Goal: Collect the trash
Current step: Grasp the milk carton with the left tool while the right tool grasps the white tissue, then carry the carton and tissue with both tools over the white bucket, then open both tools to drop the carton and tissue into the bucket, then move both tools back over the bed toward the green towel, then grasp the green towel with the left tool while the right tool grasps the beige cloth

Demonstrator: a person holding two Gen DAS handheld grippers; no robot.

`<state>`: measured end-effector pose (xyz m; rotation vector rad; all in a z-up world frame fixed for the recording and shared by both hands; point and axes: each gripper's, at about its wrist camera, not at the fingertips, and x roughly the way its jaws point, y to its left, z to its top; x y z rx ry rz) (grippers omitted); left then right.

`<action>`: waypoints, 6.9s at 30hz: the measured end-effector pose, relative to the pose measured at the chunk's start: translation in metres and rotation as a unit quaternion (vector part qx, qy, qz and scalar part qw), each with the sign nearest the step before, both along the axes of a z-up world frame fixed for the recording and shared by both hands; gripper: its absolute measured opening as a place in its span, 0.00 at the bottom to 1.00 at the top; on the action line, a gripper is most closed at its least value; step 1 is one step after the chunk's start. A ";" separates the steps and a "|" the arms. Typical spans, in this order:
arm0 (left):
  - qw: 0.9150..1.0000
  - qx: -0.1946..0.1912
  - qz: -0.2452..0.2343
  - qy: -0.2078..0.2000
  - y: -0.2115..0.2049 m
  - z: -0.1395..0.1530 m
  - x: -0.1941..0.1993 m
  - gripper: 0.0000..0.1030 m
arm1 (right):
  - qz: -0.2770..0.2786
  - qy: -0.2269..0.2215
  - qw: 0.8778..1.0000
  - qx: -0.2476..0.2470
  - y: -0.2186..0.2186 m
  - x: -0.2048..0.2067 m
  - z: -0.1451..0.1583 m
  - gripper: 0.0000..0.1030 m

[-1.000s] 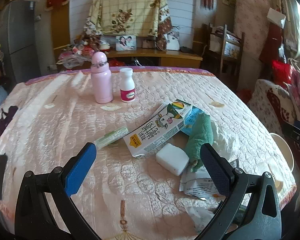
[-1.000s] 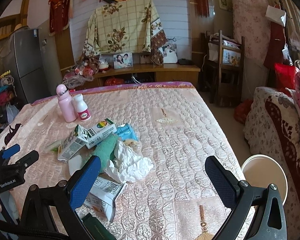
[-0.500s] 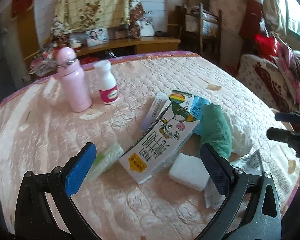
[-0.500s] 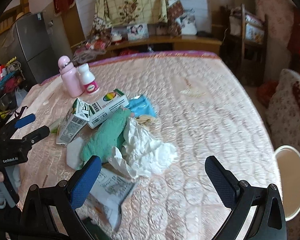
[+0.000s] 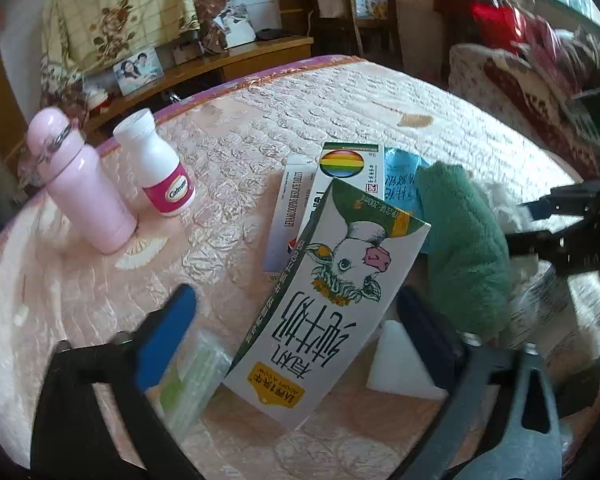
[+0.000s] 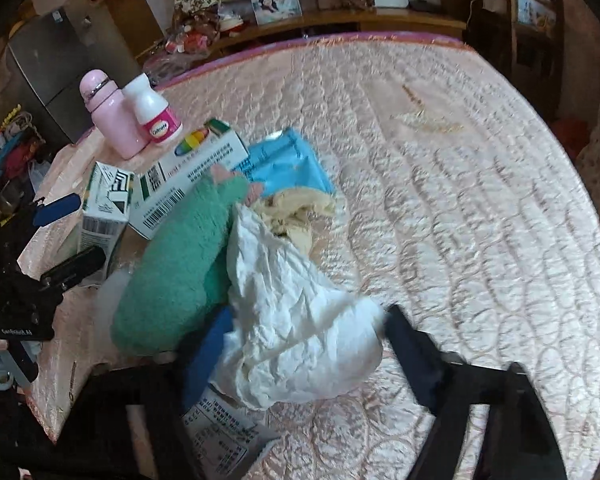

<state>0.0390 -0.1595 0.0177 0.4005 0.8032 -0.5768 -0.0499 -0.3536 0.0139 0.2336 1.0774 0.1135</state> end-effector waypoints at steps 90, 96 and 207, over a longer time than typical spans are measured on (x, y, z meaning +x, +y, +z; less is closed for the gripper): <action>0.977 -0.097 -0.124 0.143 -0.464 0.048 -0.162 0.57 | -0.294 -0.060 0.954 0.003 -0.396 -0.250 0.014 0.55; 0.990 -0.068 -0.100 0.078 -0.438 0.058 -0.166 0.58 | -0.285 -0.061 0.957 0.009 -0.383 -0.250 0.012 0.55; 0.987 -0.117 0.103 0.048 -0.139 0.081 -0.102 0.39 | -0.011 -0.120 0.992 0.024 -0.087 -0.092 0.082 0.26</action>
